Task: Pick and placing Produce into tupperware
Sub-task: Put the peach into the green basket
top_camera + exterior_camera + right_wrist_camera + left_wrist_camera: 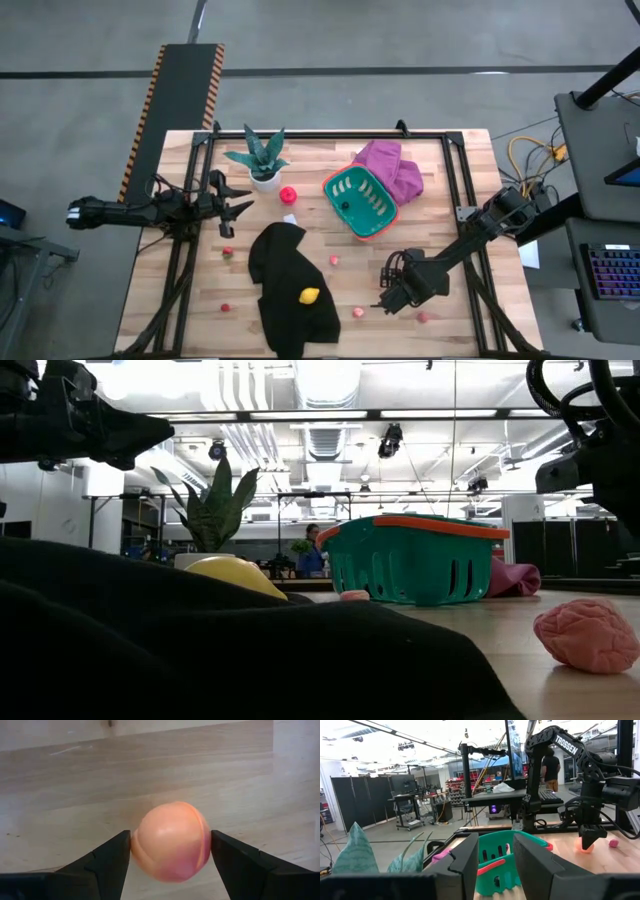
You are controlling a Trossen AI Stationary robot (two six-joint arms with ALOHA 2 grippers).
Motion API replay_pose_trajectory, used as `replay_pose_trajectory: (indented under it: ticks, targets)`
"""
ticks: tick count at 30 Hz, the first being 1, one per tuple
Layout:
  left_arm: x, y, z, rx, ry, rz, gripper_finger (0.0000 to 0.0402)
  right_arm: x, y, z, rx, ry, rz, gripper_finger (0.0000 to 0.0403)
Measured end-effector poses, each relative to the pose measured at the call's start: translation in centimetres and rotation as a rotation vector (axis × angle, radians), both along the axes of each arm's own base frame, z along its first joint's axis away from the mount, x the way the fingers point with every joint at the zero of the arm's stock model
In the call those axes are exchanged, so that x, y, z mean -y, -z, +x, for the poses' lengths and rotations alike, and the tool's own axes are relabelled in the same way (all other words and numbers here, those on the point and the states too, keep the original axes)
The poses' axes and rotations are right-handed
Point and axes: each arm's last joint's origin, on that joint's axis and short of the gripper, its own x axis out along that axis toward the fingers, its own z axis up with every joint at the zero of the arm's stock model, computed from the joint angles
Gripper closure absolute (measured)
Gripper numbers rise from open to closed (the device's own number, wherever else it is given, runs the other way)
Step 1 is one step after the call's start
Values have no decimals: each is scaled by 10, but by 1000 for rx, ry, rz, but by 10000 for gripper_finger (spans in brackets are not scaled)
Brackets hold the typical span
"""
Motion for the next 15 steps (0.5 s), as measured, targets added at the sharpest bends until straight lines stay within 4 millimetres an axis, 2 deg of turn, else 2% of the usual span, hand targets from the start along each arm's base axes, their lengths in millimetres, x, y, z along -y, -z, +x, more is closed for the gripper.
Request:
replay_pose_trajectory:
  ticks: [15]
  targets:
    - [0,0,0,-3,0,0,294,2,9,-3,-6,-2,5,144]
